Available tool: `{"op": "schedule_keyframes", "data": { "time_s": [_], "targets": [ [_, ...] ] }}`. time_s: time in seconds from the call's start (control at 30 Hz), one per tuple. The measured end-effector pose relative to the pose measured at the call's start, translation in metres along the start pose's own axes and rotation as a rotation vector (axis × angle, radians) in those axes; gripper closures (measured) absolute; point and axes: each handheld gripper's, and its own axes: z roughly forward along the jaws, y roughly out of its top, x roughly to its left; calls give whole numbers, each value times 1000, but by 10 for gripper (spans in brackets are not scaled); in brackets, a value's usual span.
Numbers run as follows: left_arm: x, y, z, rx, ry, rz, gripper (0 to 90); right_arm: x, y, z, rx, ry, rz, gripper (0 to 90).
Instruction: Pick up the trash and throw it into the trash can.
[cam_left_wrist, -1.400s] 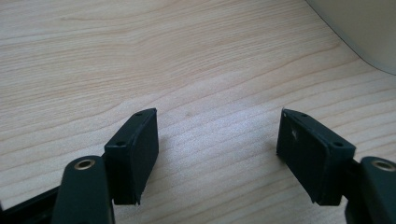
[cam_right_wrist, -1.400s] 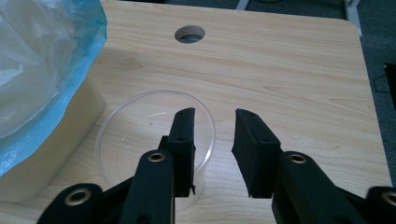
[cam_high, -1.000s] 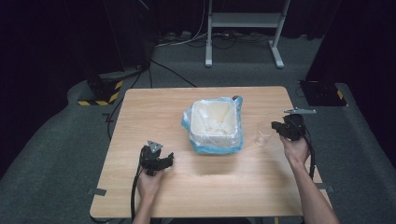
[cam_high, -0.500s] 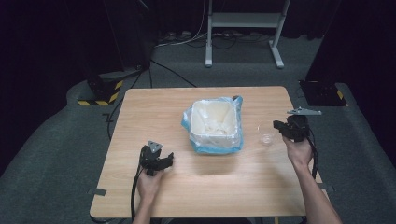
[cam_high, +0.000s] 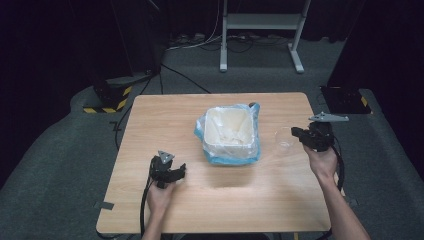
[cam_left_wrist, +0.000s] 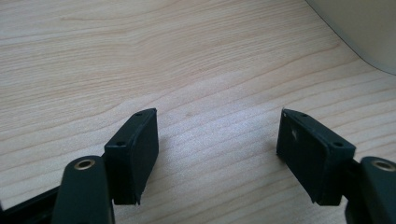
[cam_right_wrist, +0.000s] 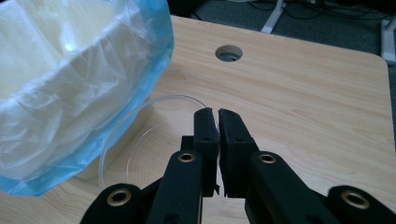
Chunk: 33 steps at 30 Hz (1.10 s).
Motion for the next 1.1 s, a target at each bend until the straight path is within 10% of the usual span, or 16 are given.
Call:
{"op": "schedule_keyframes", "data": {
  "time_s": [1.1],
  "targets": [
    [0, 0, 0, 0, 1, -1, 294, 37, 60, -29, -124, 135, -49, 867]
  ]
}}
